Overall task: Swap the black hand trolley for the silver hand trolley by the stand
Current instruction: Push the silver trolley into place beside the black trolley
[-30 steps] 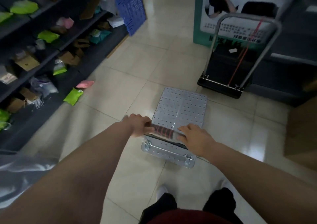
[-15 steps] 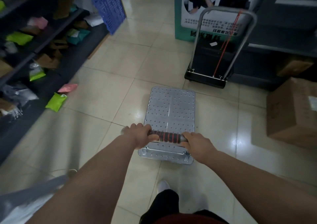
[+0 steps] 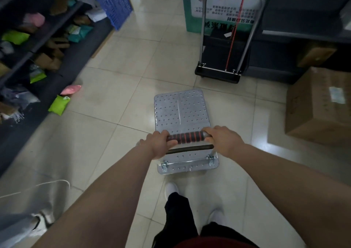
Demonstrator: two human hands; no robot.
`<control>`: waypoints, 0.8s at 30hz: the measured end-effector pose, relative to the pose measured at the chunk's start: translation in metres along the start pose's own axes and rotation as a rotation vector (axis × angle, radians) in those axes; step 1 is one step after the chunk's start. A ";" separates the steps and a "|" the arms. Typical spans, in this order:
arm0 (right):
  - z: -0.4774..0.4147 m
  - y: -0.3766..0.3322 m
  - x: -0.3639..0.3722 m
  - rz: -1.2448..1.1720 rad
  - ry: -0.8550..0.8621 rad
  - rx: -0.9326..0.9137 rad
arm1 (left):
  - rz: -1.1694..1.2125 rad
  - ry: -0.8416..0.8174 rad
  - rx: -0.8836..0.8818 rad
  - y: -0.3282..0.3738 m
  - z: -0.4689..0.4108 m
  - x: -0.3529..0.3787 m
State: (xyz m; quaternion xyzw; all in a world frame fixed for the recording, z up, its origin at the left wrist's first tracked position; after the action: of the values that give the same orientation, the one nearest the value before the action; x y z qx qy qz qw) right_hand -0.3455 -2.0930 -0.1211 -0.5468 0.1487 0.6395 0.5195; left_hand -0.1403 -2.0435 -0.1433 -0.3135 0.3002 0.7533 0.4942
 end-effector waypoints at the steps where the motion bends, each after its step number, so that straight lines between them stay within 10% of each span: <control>1: 0.002 0.009 -0.004 -0.003 0.008 0.006 | 0.017 0.011 0.004 0.009 0.000 0.002; 24: -0.139 0.098 -0.098 -0.054 0.040 0.033 | 0.146 0.047 0.011 0.084 -0.119 -0.081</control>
State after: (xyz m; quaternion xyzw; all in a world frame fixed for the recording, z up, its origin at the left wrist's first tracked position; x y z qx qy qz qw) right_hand -0.3644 -2.2885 -0.1246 -0.5549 0.1547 0.6115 0.5424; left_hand -0.1719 -2.2068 -0.1431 -0.3056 0.3381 0.7780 0.4324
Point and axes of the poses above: each hand's wrist, its own z-axis away from the middle knuckle, its own x-axis out of the palm, y = z × x, the point moved 10 cm from there along -z, towards the middle knuckle, and after that the axes turned 5 degrees about -x, right-handed, at the moved point
